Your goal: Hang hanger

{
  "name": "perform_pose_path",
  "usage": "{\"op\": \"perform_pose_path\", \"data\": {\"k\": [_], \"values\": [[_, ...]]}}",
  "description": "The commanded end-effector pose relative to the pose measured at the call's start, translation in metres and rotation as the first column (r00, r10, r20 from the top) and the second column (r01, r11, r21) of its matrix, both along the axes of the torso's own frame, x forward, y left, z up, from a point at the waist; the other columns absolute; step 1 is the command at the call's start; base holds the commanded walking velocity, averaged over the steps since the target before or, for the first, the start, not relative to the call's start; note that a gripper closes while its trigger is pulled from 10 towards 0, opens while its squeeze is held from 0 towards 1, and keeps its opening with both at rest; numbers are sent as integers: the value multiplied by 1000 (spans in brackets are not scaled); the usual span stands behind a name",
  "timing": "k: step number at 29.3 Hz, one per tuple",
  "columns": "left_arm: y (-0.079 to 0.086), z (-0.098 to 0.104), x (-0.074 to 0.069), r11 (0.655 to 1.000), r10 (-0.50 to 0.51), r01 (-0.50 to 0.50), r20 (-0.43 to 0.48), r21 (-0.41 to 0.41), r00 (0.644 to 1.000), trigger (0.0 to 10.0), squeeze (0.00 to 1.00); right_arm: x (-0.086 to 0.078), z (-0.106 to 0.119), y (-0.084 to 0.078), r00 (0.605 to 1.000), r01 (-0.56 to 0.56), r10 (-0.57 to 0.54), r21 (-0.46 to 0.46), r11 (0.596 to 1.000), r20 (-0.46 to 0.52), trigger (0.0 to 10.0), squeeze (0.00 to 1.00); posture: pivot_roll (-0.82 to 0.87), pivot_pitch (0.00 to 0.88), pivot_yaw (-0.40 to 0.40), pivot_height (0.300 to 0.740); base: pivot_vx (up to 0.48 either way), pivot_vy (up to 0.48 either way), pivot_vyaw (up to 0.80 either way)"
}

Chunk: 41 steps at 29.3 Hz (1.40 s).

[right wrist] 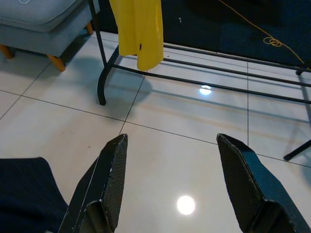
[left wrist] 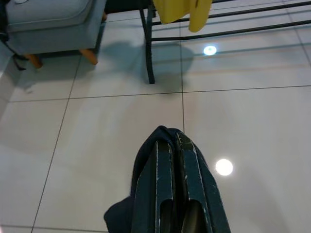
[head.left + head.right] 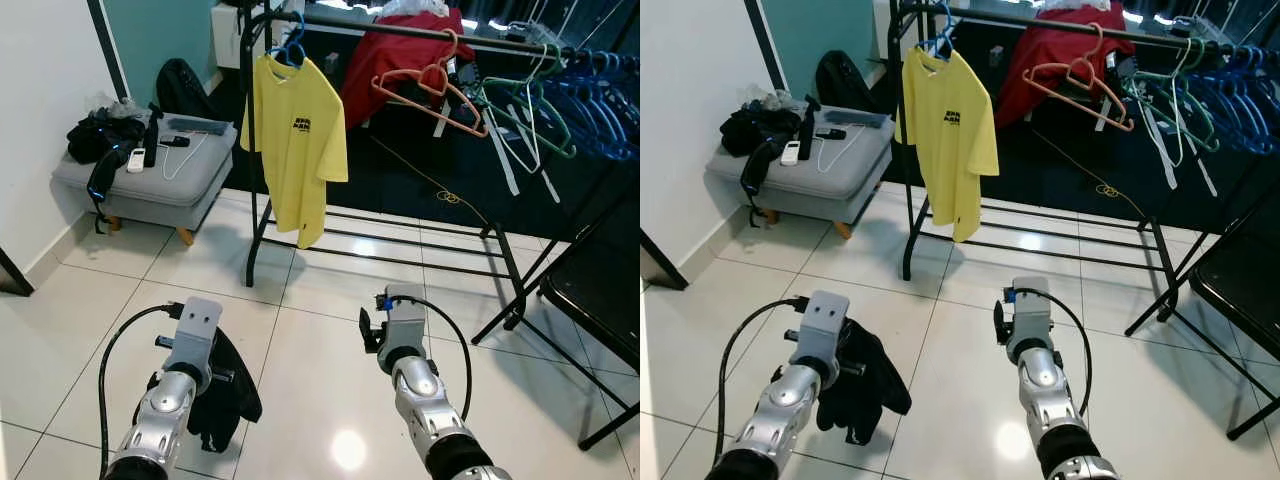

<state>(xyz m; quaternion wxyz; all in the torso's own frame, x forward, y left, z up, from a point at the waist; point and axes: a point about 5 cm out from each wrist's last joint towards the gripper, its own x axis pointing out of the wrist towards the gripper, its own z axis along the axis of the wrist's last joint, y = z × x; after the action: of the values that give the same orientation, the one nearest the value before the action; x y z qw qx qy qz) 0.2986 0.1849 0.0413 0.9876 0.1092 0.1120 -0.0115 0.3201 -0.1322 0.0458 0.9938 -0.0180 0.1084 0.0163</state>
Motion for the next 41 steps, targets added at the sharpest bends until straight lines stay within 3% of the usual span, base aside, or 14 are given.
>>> {"op": "perform_pose_path", "data": {"k": [1,6,11,14,16,17,19,26,30,31,35,37,39,41], "values": [[3,0,1,1000,21,-21,3,-18,1000,10000,0,-3,-5,-5,1000,19,-19,2,1000,-19,10000,0,2,82,-29,740,0,0,0],[14,15,8,997,74,-74,61,0,995,10000,0,-1,-3,-5,1000,22,-22,5,1000,-11,10000,0,4,89,-23,740,0,0,0],[14,41,20,990,-18,-2,143,139,989,10000,0,1,4,-3,999,-25,25,-10,1000,35,10000,0,5,100,-25,740,0,0,0],[10,60,25,993,-87,68,210,98,974,10000,0,2,10,2,992,-105,108,-41,994,71,10000,0,2,103,-23,740,0,0,0],[16,93,34,997,-14,36,316,-64,949,10000,0,0,24,20,930,-330,339,-81,940,142,10000,0,-9,110,-15,740,0,0,0],[16,93,34,997,-14,36,316,-64,949,10000,0,0,24,20,930,-330,339,-81,940,142,10000,0,-9,110,-15,740,0,0,0],[23,116,44,998,37,-17,303,-68,952,10000,0,-7,40,30,822,-486,529,-224,845,212,10000,0,-18,115,-17,740,0,0,0],[21,127,48,998,32,-14,281,-64,959,10000,0,-10,47,28,785,-495,564,-288,820,256,10000,0,-20,119,-22,740,0,0,0],[4,153,53,989,-12,55,300,-135,954,10000,0,-9,50,23,791,-452,538,-314,835,292,10000,0,-18,124,-29,740,0,0,0],[-3,172,57,979,-32,95,331,-178,943,10000,0,-8,42,23,806,-447,536,-338,829,249,10000,0,-19,120,-29,740,0,0,0],[-6,191,60,966,-34,124,362,-228,931,10000,0,-9,32,22,821,-453,539,-363,814,186,10000,0,-18,120,-27,740,0,0,0],[4,235,68,929,44,123,436,-349,899,10000,0,-14,9,8,881,-417,470,-383,824,51,10000,0,-12,119,-26,740,0,0,0],[7,244,70,922,72,111,446,-371,892,10000,0,-16,2,4,891,-418,454,-384,823,4,10000,0,-12,119,-26,740,0,0,0],[10,260,73,901,99,126,480,-416,871,10000,0,-24,-22,-2,874,-485,450,-398,779,-184,10000,0,-12,116,-22,740,0,0,0]]}}
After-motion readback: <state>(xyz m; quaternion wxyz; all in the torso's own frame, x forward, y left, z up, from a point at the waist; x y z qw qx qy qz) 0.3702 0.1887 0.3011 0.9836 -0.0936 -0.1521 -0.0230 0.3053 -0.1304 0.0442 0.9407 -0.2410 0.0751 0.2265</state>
